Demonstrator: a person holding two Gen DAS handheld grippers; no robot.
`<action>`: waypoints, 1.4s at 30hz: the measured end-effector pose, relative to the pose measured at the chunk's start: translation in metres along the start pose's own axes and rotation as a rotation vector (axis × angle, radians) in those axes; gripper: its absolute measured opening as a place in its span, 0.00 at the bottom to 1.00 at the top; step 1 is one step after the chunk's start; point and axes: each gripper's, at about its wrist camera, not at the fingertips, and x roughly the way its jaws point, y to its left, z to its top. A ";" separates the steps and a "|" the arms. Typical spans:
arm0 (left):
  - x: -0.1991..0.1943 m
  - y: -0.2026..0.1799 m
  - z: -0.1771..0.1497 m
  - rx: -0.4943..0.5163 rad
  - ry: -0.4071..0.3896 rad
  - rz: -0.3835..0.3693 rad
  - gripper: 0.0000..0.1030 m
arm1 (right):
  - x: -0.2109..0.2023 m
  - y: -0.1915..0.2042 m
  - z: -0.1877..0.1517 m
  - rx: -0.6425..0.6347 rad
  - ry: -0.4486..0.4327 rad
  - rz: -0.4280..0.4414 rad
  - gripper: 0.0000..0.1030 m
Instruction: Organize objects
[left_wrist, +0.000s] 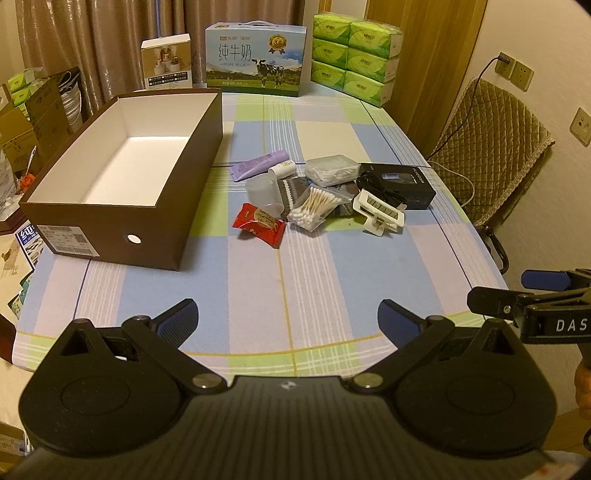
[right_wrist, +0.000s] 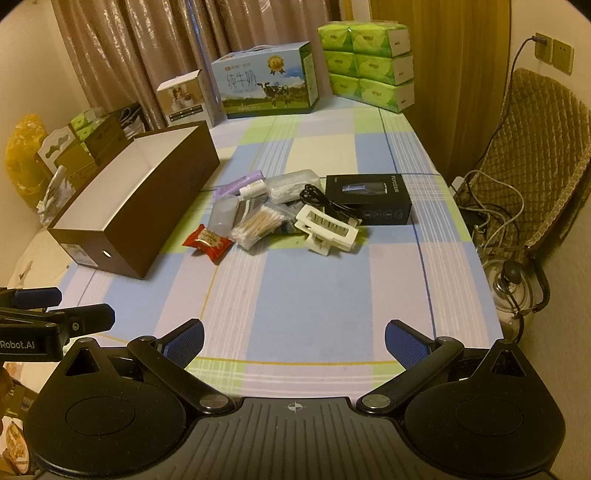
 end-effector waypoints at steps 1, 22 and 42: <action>0.000 0.001 0.001 0.001 0.001 -0.002 0.99 | 0.000 0.000 0.000 0.001 0.000 -0.002 0.98; 0.000 0.015 0.000 0.017 0.009 -0.023 0.99 | 0.000 0.008 -0.005 0.006 -0.006 -0.014 0.98; -0.006 0.035 -0.006 0.024 0.016 -0.028 0.99 | -0.004 0.038 -0.018 0.025 -0.009 -0.048 0.98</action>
